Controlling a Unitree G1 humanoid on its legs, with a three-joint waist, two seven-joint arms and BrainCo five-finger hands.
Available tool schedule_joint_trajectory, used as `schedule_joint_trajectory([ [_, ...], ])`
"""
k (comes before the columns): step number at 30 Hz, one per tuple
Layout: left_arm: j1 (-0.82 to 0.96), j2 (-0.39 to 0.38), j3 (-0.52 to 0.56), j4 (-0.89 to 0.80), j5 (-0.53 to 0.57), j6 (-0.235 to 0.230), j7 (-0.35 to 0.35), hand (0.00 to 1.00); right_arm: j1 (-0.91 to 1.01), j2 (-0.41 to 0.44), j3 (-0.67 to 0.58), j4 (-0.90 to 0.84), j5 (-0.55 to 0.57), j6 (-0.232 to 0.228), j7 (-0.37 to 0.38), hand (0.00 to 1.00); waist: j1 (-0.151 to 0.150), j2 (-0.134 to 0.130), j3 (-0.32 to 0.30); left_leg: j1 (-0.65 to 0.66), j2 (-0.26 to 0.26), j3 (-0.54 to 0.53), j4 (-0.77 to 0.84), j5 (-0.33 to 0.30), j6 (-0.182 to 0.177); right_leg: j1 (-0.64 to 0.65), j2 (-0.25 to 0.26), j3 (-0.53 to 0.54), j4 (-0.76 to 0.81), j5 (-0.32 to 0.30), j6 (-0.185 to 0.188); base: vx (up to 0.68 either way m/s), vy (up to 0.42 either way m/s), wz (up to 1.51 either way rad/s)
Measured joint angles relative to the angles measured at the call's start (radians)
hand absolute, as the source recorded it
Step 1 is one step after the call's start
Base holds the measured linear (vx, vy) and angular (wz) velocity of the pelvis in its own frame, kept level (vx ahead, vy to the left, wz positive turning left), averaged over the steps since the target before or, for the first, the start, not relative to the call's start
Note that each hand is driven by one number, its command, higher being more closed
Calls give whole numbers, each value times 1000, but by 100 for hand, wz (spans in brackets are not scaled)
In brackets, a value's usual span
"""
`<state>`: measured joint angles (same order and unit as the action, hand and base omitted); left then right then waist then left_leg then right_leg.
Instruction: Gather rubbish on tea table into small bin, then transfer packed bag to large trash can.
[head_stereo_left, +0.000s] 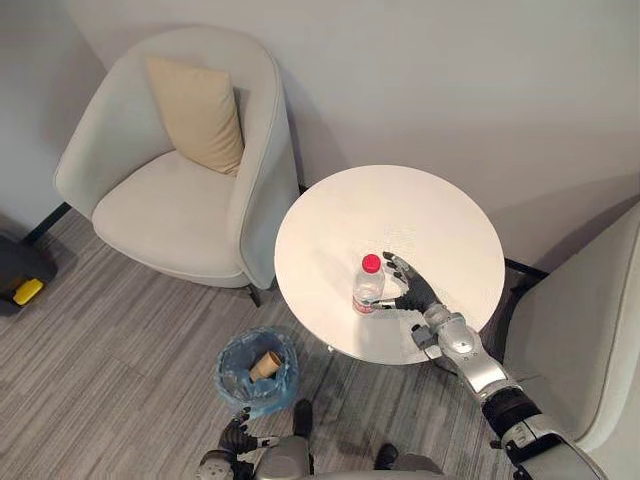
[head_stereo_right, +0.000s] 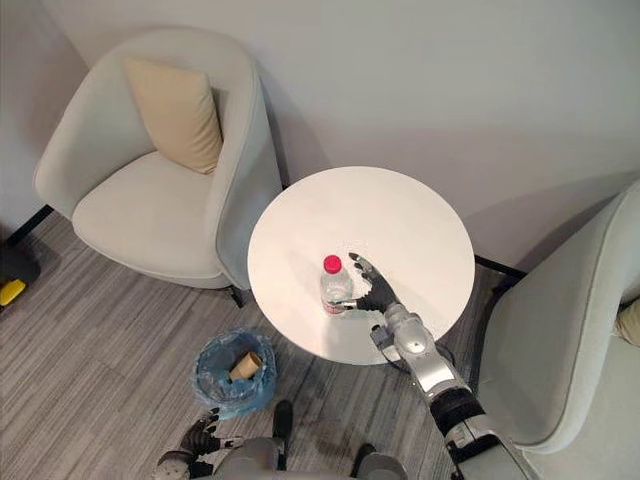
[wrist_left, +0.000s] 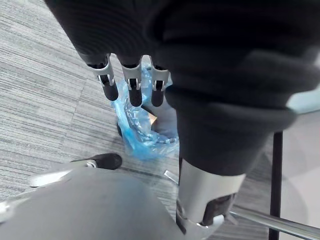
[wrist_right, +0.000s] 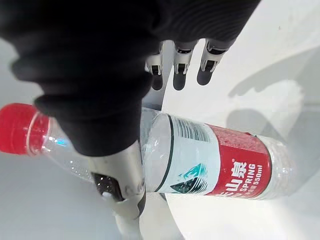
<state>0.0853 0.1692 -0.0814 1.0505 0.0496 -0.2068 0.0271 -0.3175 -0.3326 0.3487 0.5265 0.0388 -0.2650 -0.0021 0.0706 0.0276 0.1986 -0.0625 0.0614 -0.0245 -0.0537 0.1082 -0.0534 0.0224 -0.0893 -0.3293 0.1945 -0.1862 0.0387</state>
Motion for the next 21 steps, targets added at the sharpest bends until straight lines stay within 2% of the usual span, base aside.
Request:
schedule_joint_trajectory([
  [7,-10,0,-4,0,-2,-3,3,0,-55,12,11,10,10,0,-15,0,5,3,13,-25,0,-4,7,2,-3,-26,-2,-2,17,-6,-1,-4,-6,1],
  [11,-27,1,-5,-1,-12,-4,12,0,-92,12,22,37,16,0,-16,0,5,7,51,-35,-2,-12,23,2,-3,-30,-5,-9,32,-13,-4,-35,-22,5],
  [12,-28,1,-5,-1,-12,-6,15,0,-95,12,26,44,24,0,-16,100,5,7,54,-36,-2,-14,25,2,-3,-30,-6,-11,35,-15,-5,-37,-27,12],
  [21,-58,-1,-30,-2,-21,-15,22,0,-160,24,38,108,50,1,-41,100,28,23,76,-82,-5,-41,54,3,-4,-64,-12,-31,65,-23,-8,-42,-29,7],
])
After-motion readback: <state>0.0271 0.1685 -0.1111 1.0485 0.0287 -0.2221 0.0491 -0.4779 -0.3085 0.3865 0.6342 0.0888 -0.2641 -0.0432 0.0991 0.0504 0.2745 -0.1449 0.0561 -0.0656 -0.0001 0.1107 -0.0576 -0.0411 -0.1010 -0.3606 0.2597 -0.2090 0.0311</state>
